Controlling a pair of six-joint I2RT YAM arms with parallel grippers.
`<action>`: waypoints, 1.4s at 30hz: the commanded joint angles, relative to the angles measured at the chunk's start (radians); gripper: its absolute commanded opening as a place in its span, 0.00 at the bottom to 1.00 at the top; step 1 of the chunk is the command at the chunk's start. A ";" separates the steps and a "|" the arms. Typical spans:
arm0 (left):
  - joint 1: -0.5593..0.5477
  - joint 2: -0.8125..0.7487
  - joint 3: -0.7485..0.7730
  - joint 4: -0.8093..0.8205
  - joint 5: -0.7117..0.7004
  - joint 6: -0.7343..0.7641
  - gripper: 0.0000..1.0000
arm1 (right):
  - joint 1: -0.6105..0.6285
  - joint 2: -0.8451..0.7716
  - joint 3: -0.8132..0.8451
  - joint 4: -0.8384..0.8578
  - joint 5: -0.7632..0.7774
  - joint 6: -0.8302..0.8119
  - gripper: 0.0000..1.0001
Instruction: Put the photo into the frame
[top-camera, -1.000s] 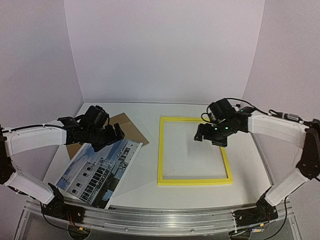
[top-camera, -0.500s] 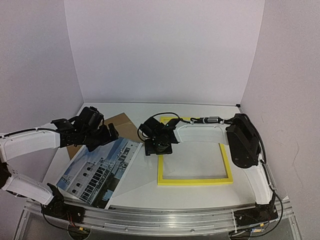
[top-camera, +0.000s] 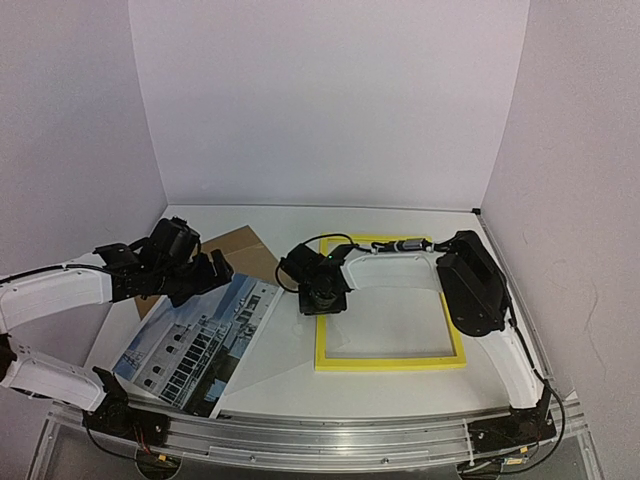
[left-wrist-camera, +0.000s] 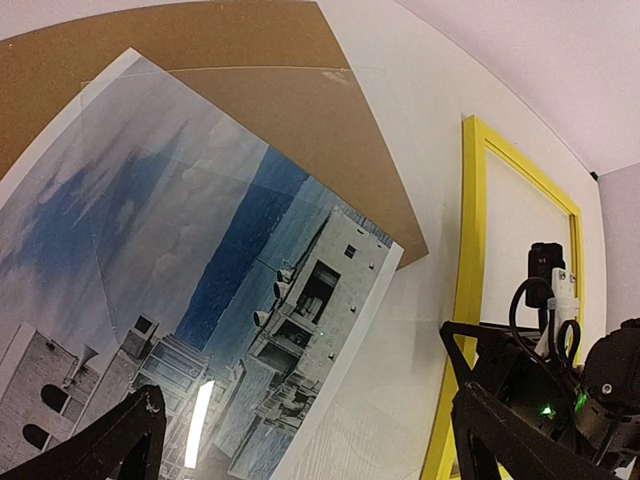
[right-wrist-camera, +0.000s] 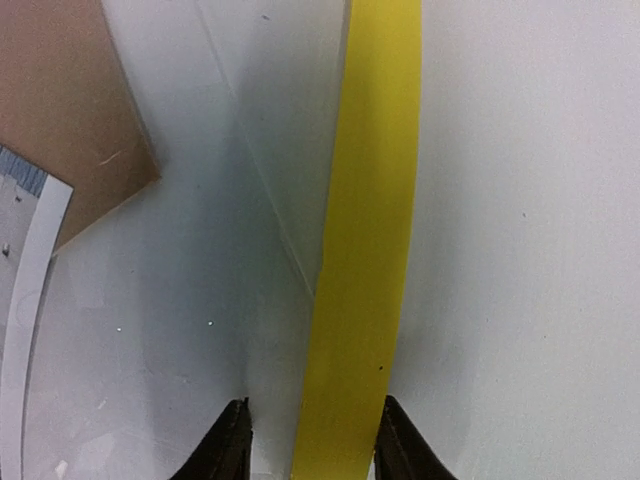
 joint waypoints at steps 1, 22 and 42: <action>0.005 -0.010 0.000 0.031 -0.001 -0.001 1.00 | 0.000 0.015 0.021 -0.029 0.012 0.045 0.22; 0.007 0.073 -0.070 0.428 0.217 0.023 1.00 | -0.019 -0.577 -0.008 0.169 -0.291 0.102 0.00; -0.029 0.636 0.306 0.803 0.659 0.109 0.99 | -0.035 -0.781 -0.289 0.861 -0.764 0.495 0.00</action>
